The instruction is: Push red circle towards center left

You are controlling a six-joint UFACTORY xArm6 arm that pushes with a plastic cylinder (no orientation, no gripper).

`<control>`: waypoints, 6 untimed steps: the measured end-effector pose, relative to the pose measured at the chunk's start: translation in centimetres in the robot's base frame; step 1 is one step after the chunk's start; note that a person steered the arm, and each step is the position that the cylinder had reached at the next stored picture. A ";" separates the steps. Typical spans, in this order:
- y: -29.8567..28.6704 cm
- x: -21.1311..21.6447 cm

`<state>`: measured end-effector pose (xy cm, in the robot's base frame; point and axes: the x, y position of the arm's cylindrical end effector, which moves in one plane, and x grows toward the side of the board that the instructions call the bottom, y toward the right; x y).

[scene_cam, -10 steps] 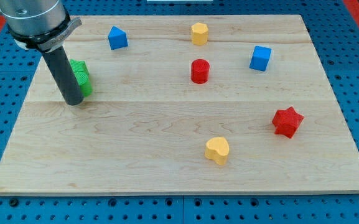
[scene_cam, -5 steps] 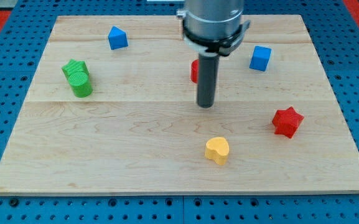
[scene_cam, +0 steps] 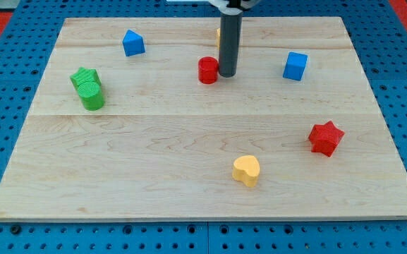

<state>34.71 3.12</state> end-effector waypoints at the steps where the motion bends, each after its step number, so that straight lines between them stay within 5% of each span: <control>1: -0.9 -1.5; 2: -0.9 -3.3; 6: -5.7 0.2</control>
<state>34.94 -2.62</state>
